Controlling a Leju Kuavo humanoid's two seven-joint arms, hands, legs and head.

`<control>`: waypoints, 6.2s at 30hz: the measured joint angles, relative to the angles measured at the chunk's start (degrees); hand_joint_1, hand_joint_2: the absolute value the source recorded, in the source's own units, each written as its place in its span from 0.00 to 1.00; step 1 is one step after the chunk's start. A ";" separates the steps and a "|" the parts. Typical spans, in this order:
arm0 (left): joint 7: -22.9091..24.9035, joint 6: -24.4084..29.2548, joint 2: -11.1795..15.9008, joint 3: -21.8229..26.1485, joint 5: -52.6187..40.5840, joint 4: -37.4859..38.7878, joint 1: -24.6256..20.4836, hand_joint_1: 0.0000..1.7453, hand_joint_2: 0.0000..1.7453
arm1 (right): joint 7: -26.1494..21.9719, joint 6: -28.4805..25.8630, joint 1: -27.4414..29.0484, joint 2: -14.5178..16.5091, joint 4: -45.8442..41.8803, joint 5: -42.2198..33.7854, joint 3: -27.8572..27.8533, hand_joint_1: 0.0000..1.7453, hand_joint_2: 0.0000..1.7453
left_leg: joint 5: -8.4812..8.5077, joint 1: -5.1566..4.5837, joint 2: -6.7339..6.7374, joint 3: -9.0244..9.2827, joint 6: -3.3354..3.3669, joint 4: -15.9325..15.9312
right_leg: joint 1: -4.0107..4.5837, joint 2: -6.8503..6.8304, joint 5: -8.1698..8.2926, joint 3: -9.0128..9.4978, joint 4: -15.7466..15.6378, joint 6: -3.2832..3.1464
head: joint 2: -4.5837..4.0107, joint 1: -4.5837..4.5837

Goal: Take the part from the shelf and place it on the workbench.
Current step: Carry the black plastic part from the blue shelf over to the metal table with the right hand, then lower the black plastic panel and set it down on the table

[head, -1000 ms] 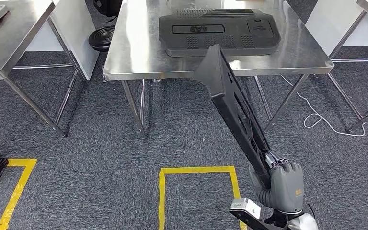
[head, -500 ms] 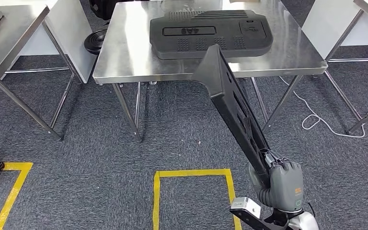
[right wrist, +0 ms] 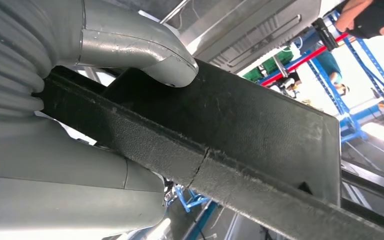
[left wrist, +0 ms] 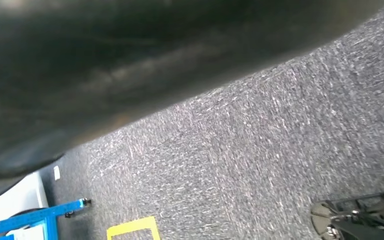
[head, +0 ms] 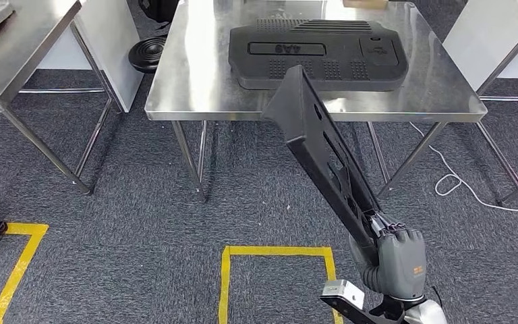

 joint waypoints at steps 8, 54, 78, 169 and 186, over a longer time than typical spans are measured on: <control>-0.03 0.00 0.07 0.05 0.00 -0.06 -0.02 0.00 0.00 | -0.30 0.25 -0.01 0.04 0.05 -0.64 -0.07 1.00 1.00 | -4.06 -0.22 0.47 -0.89 -2.13 4.88 | -0.63 0.03 3.25 4.06 -7.18 -3.69 | 0.00 -0.37; -0.48 -0.07 0.07 0.91 -0.11 -0.16 0.02 0.00 0.00 | -4.25 3.74 -0.25 1.09 -0.01 -9.64 -1.45 1.00 1.00 | -0.60 0.99 0.99 -1.51 -1.51 2.15 | -0.78 0.74 -0.87 6.25 -5.37 -1.20 | 0.00 -0.62; -0.48 -0.08 0.08 0.91 -0.11 -0.21 0.18 0.00 0.00 | -4.74 4.29 0.06 1.48 -0.09 -10.28 -2.35 1.00 1.00 | -0.99 1.65 0.58 -4.07 -4.42 7.38 | -0.68 2.78 1.05 7.34 -7.56 -3.34 | 0.00 -0.97; 0.08 -0.01 -0.27 0.92 -0.10 -0.23 0.18 0.00 0.00 | -2.89 5.81 -2.18 1.98 0.73 -5.91 -2.72 1.00 1.00 | -3.04 1.05 1.38 -5.46 -2.77 10.64 | 0.46 1.11 2.22 5.30 -6.97 -4.53 | 0.00 -0.38; 0.56 0.08 -0.66 2.34 -0.11 -0.34 0.48 0.00 0.00 | 2.26 18.02 -5.77 -13.81 -1.72 -6.69 -22.08 1.00 1.00 | -2.15 0.93 0.97 0.24 -0.90 1.67 | -0.53 0.15 3.50 0.96 -4.48 0.78 | 0.00 0.20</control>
